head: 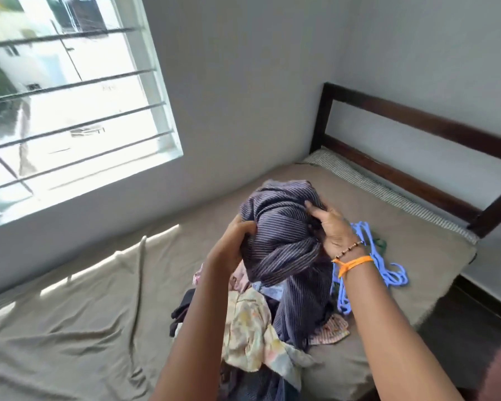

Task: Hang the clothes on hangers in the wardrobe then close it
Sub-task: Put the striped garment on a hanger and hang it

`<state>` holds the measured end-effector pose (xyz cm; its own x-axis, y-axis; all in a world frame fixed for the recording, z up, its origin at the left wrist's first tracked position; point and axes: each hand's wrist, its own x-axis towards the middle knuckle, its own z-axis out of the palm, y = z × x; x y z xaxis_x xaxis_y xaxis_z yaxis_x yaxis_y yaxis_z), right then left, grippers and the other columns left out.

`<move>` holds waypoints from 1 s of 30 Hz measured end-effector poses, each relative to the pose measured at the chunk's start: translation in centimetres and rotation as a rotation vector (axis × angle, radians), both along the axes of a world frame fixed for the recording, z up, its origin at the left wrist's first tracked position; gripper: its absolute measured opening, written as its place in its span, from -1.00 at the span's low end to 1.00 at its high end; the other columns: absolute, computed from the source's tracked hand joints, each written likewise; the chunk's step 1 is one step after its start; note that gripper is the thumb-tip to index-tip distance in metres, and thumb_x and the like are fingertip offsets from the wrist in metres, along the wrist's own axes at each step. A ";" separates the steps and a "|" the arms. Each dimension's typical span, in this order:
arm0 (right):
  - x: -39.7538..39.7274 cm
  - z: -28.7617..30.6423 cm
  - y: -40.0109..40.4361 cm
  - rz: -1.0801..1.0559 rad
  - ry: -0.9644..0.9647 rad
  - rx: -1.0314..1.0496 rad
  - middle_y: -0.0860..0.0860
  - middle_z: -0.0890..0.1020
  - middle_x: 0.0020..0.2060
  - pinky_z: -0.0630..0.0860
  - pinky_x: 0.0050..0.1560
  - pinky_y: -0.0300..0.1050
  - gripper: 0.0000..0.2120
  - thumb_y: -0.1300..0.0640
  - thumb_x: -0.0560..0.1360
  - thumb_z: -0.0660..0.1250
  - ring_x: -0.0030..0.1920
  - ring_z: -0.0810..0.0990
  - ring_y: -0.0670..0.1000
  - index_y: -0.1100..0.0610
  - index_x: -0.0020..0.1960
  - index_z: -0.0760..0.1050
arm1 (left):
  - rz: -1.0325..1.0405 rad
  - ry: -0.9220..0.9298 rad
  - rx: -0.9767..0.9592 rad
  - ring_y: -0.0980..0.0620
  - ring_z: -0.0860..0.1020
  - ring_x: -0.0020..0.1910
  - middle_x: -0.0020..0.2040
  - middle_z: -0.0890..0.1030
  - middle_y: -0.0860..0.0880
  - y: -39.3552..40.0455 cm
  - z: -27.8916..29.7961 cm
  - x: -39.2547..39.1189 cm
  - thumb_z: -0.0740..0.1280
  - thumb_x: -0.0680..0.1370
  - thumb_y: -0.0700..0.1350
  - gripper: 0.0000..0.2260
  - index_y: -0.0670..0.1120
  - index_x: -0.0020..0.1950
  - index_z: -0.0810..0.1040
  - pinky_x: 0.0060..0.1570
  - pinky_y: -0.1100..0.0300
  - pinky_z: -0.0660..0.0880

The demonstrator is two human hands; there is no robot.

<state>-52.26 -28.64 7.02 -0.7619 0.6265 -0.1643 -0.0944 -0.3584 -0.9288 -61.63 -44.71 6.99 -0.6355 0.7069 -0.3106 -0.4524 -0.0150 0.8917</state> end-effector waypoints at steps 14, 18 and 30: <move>-0.6 2.6 -1.8 -0.090 0.001 0.942 -0.11 0.51 -0.30 0.40 -0.04 -0.06 -0.77 0.25 0.25 0.22 -0.17 0.51 0.05 -0.09 -0.33 0.45 | -0.214 0.209 -0.029 0.05 0.59 -0.26 0.01 0.58 -0.20 2.9 4.5 -0.7 0.34 0.46 -0.40 -0.52 -0.16 0.36 0.39 -0.22 0.25 0.56; 0.3 4.2 0.1 -0.041 -0.337 1.131 -0.03 0.54 -0.27 0.37 -0.01 -0.02 -0.82 0.25 0.37 0.31 -0.08 0.54 0.15 0.00 -0.33 0.47 | 0.009 0.263 0.002 0.02 0.58 -0.32 -0.06 0.60 -0.20 3.9 5.8 -1.2 0.15 0.44 -0.52 -0.57 -0.16 0.18 0.53 -0.33 0.25 0.56; 0.0 12.1 0.4 0.009 0.113 0.718 -0.17 0.68 -0.14 0.55 -0.03 -0.24 -0.62 0.39 0.35 0.44 -0.12 0.63 -0.25 0.01 0.05 0.54 | -0.205 0.494 0.356 0.06 0.59 -0.22 -0.12 0.61 -0.08 6.8 15.0 -1.8 0.28 0.56 -0.29 -0.93 -0.18 0.02 0.52 -0.16 0.22 0.55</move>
